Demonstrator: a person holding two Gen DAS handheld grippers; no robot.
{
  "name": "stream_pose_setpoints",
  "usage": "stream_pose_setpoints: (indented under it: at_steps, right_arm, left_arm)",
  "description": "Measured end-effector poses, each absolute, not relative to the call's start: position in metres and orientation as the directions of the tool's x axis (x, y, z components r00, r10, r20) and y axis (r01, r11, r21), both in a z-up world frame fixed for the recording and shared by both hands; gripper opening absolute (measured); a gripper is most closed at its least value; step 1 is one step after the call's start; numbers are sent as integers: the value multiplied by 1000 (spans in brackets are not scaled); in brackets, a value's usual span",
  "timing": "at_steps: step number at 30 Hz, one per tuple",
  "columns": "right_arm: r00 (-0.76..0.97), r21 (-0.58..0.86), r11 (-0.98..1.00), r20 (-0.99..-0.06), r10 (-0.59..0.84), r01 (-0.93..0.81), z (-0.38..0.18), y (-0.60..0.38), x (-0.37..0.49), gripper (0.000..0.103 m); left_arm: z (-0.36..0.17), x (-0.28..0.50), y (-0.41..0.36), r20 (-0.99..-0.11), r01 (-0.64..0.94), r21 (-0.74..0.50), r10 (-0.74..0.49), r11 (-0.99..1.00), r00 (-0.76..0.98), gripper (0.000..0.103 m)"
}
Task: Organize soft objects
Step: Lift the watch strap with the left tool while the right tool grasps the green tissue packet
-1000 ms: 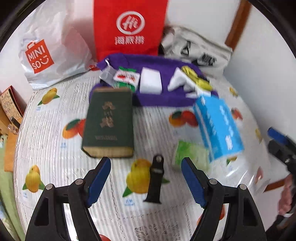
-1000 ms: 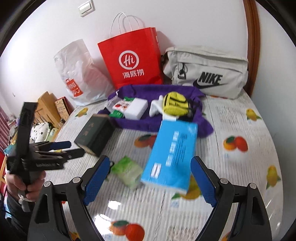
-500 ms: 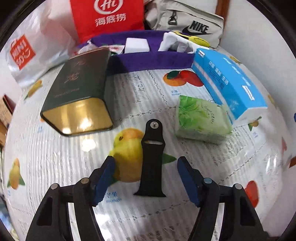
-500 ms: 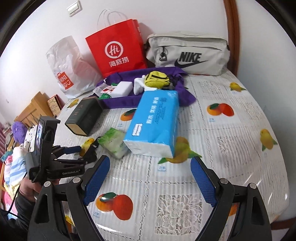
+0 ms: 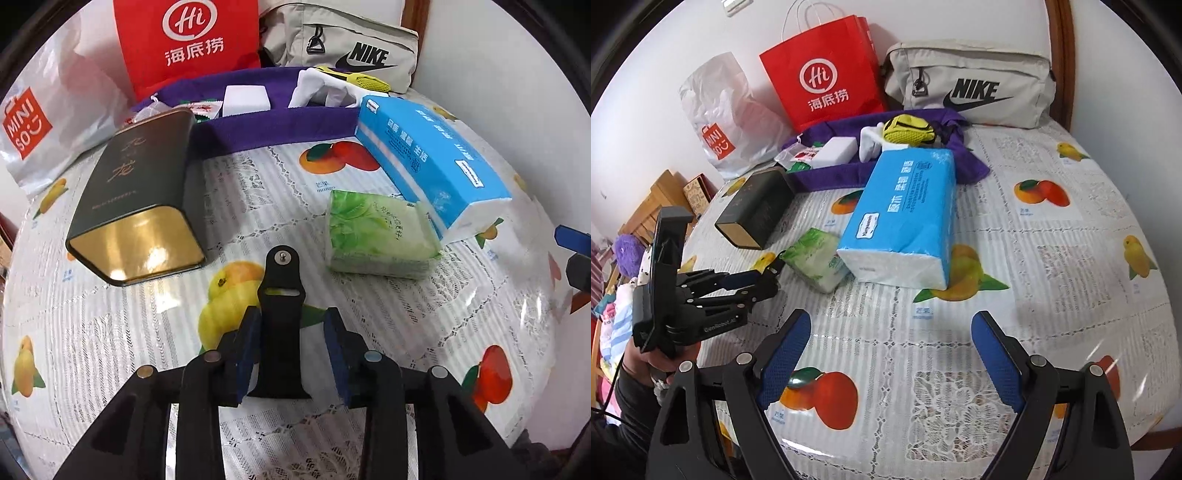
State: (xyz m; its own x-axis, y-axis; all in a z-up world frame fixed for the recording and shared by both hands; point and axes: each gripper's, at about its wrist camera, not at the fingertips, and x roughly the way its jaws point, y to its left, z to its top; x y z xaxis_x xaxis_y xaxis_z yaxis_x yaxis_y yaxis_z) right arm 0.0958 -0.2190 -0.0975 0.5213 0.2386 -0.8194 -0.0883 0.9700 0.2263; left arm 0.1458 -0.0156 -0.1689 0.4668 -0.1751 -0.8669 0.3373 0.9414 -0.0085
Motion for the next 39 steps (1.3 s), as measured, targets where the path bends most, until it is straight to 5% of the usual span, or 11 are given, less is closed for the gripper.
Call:
stream_pose_setpoints:
  at_steps: [1,18,24,30,36,39]
  right_arm:
    - [518,228,970,-821,240,-89,-99,-218,97,88]
    - [535,131,925,-783,318,-358,-108,-124,126,81]
    - [547,-15,909,-803,238,-417,-128,-83,147,61]
    - [547,-89,907,-820,168,-412,-148,-73,161,60]
    - [574,-160,885,-807,138,-437,-153,-67,158,29]
    - [550,-113,894,-819,164,-434,-147,-72,154,25]
  left_arm:
    - [-169,146,-15,-865,328,2,-163,945,475,20]
    - [-166,139,60,-871,142,-4,-73,990,486,20]
    - [-168,143,75,-867,120,-66,-116,991,484,20]
    - [-169,143,81,-863,115,-115,-157,987,480,21]
    - [-169,143,84,-861,107,-139,-173,985,478,21]
    - [-168,143,81,-864,110,-116,-155,987,480,21]
